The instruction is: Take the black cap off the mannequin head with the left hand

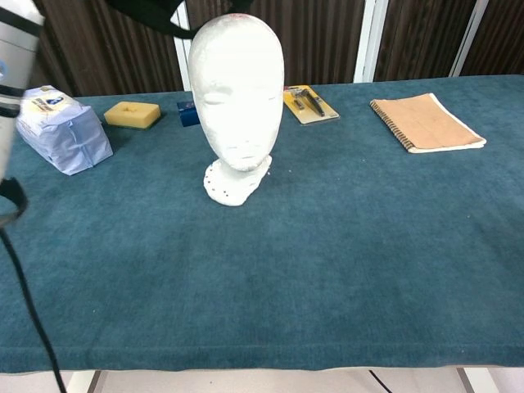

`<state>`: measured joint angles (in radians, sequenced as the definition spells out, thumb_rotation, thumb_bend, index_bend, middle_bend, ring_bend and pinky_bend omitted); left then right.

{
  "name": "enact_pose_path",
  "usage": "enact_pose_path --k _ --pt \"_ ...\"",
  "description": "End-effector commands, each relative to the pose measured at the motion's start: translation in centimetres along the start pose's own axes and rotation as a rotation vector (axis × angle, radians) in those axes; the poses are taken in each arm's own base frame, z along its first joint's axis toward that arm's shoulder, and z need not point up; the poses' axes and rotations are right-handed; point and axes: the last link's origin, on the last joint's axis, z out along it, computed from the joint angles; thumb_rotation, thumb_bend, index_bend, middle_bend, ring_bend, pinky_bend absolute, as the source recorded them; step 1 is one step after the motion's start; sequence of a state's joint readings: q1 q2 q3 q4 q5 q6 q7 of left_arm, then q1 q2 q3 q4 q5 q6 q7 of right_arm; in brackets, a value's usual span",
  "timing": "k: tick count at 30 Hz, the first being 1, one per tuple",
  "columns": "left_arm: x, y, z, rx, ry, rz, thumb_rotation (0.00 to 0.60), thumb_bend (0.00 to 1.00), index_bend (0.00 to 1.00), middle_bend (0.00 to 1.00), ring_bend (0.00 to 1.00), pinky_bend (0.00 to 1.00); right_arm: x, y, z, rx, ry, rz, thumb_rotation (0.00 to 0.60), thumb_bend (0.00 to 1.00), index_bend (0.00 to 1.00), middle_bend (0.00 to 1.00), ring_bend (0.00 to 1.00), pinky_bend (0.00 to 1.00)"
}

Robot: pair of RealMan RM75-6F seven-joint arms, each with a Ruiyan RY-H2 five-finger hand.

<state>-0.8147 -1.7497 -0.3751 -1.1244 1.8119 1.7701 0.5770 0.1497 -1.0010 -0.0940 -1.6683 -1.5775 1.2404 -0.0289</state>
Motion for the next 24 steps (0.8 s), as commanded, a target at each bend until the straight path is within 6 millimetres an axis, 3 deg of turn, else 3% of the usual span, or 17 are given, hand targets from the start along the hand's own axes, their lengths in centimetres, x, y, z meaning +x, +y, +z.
enact_pose_path --k 1,8,11,18,24 --pt "0.8 -2.2 -1.5 0.005 -0.034 0.046 0.6 0.59 0.68 0.76 0.62 0.4 0.0 0.0 0.0 0.001 -0.002 -0.001 0.6 0.24 0.0 0.0 0.0 0.02" --pt "2.0 -6.8 -6.6 0.007 -0.133 0.14 0.6 0.59 0.68 0.76 0.62 0.4 -0.2 -0.3 0.1 0.006 -0.004 -0.006 0.6 0.24 0.0 0.0 0.0 0.02" --pt "2.3 -7.8 -9.0 0.005 -0.181 0.151 0.6 0.59 0.68 0.76 0.62 0.4 -0.2 -0.3 0.0 0.006 0.0 -0.006 0.6 0.24 0.0 0.0 0.0 0.02" --pt "2.5 -7.4 -15.5 -0.047 -0.291 0.161 0.6 0.59 0.68 0.76 0.62 0.4 -0.4 -0.4 0.1 0.005 -0.013 -0.008 0.6 0.24 0.0 0.0 0.0 0.02" --pt "1.7 -6.7 -19.2 -0.067 -0.375 0.142 0.6 0.57 0.69 0.76 0.63 0.38 -0.3 -0.4 0.0 0.012 -0.017 -0.007 0.6 0.24 0.0 0.0 0.0 0.02"
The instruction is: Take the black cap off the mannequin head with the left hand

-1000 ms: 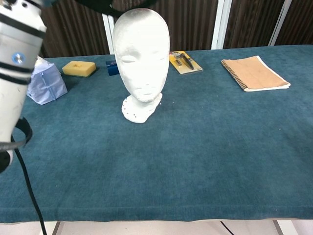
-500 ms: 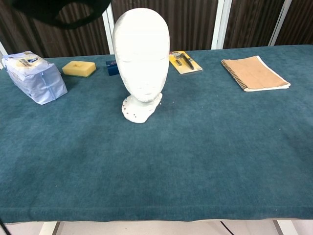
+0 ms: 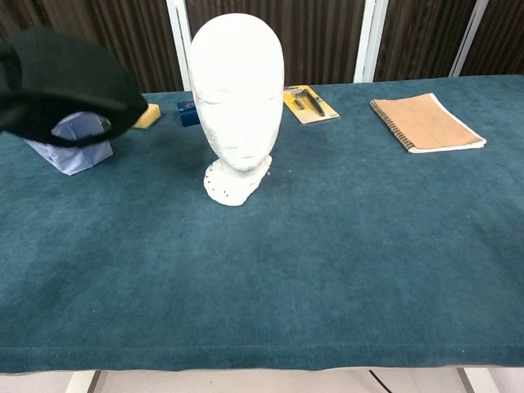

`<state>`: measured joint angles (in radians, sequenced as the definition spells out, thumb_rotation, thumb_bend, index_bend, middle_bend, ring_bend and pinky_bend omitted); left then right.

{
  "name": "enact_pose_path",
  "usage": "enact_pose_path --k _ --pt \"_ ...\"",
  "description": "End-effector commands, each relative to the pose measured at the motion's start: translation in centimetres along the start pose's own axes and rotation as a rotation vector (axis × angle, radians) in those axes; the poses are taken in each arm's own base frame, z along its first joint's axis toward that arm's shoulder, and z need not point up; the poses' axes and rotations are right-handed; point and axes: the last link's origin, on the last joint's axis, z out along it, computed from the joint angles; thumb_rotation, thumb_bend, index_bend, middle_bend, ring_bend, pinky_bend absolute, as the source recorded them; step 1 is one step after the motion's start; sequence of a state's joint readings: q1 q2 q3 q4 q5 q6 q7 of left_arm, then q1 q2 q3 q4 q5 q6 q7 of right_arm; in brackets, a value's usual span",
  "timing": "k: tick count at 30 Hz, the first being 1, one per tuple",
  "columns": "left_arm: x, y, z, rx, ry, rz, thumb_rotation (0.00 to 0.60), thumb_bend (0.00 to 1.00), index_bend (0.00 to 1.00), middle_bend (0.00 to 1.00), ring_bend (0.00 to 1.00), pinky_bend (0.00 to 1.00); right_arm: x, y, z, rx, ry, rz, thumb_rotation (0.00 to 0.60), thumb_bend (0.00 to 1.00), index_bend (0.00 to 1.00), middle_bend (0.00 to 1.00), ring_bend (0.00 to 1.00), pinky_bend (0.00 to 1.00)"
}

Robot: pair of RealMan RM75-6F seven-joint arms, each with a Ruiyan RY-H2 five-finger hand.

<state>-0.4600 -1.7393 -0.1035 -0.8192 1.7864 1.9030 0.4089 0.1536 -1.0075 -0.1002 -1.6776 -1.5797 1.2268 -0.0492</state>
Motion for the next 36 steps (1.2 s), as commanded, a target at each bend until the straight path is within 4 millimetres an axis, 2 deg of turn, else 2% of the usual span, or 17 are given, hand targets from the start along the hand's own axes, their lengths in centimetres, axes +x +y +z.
enact_pose_path --k 1,3,6,7,10,11,13,17,21,23,25,32,36 --pt "-1.0 1.3 -2.9 -0.027 -0.053 -0.03 0.6 0.56 0.68 0.75 0.63 0.38 0.1 0.1 -0.1 0.0 0.002 0.001 0.6 0.24 0.0 0.0 0.0 0.02" --pt "-1.4 1.8 -3.9 -0.051 -0.068 -0.032 0.6 0.52 0.66 0.72 0.62 0.39 0.1 0.1 -0.1 -0.001 0.001 0.001 0.6 0.24 0.0 0.0 0.0 0.02" --pt "-2.2 2.2 -5.7 -0.071 -0.152 -0.014 0.6 0.4 0.43 0.53 0.53 0.38 0.0 0.1 -0.1 0.0 0.0 0.0 0.6 0.24 0.0 0.0 0.0 0.02" --pt "-2.6 2.4 -6.5 -0.071 -0.204 -0.029 0.6 0.36 0.29 0.4 0.44 0.36 0.0 0.1 -0.1 0.001 -0.001 -0.001 0.6 0.24 0.0 0.0 0.0 0.02" --pt "-3.4 2.7 -8.5 -0.07 -0.335 -0.062 0.6 0.31 0.06 0.17 0.24 0.32 0.1 0.1 -0.1 0.001 0.001 0.0 0.6 0.24 0.0 0.0 0.0 0.02" --pt "-3.5 2.7 -9.1 -0.068 -0.373 -0.068 0.6 0.3 0.02 0.09 0.19 0.31 0.1 0.1 -0.1 0.0 0.001 0.001 0.6 0.24 0.0 0.0 0.0 0.02" --pt "-3.6 2.7 -10.0 -0.061 -0.439 -0.089 0.6 0.28 0.0 0.01 0.1 0.28 0.1 0.1 -0.1 -0.001 0.001 0.001 0.6 0.24 0.0 0.0 0.0 0.02" --pt "-3.2 2.6 -11.5 -0.031 -0.561 -0.169 0.6 0.24 0.0 0.0 0.02 0.25 0.1 0.1 -0.2 0.0 0.003 0.002 0.6 0.24 0.0 0.0 0.0 0.02" --pt "-2.6 2.5 -12.1 -0.033 -0.622 -0.199 0.6 0.2 0.0 0.0 0.0 0.22 0.1 0.1 -0.2 -0.001 0.002 0.001 0.6 0.24 0.0 0.0 0.0 0.02" --pt "-1.7 2.4 -13.6 -0.039 -0.728 -0.263 0.6 0.18 0.0 0.0 0.0 0.21 0.0 0.1 -0.1 -0.001 0.001 0.0 0.6 0.24 0.0 0.0 0.0 0.02" --pt "-0.6 1.9 -14.2 -0.037 -0.808 -0.316 0.6 0.17 0.0 0.0 0.0 0.2 0.0 0.1 -0.1 -0.004 0.003 0.001 0.6 0.24 0.0 0.0 0.0 0.02" --pt "3.1 0.4 -13.8 -0.009 -0.999 -0.547 0.6 0.15 0.0 0.0 0.0 0.15 -0.1 0.0 -0.1 -0.005 -0.001 -0.001 0.6 0.24 0.0 0.0 0.0 0.02" --pt "5.6 -1.9 -13.2 0.041 -0.96 -0.565 0.6 0.15 0.0 0.0 0.0 0.13 0.0 0.2 -0.2 -0.009 0.006 0.0 0.6 0.24 0.0 0.0 0.0 0.02"
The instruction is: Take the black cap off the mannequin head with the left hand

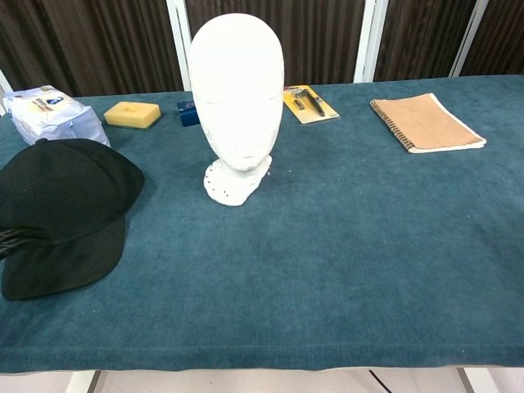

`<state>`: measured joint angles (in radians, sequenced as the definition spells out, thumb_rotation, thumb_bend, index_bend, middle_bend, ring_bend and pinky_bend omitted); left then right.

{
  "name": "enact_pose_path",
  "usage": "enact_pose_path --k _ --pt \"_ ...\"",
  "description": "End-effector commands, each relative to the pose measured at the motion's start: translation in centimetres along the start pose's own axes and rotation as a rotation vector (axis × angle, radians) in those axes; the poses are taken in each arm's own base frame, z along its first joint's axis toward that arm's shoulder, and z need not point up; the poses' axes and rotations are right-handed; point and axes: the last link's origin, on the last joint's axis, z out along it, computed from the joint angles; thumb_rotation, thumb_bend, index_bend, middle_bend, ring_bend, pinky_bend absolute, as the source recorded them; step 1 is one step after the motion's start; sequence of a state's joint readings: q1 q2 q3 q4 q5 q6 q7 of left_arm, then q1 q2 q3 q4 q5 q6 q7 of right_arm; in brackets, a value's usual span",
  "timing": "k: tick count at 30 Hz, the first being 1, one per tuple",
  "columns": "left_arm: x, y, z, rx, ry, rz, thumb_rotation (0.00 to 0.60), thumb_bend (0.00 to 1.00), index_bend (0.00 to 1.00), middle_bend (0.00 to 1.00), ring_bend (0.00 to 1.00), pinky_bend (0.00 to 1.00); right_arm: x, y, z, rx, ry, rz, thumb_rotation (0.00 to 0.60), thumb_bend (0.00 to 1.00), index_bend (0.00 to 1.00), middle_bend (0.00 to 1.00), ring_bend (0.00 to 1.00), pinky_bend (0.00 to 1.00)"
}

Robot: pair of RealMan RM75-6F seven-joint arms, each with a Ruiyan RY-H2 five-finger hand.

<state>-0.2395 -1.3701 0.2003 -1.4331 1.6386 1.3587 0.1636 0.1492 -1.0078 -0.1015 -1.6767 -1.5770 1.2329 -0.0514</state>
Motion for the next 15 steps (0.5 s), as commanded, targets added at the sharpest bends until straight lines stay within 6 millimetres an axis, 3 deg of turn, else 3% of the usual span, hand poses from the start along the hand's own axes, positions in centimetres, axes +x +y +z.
enact_pose_path --k 1,9,15 --pt "2.6 -1.4 -3.0 0.043 0.002 -0.049 0.6 0.16 0.0 0.0 0.0 0.13 0.1 0.1 -0.1 -0.004 0.005 0.001 0.6 0.24 0.0 0.0 0.0 0.02" --pt "6.8 -3.8 -6.1 0.246 0.256 -0.088 0.6 0.22 0.0 0.0 0.0 0.07 0.0 -0.4 -0.3 0.005 0.022 -0.015 0.6 0.24 0.0 0.0 0.0 0.02" --pt "6.8 -4.4 -5.7 0.254 0.317 -0.138 0.6 0.23 0.0 0.0 0.0 0.05 -0.1 -0.4 -0.3 0.004 0.026 -0.021 0.6 0.24 0.0 0.0 0.0 0.02"
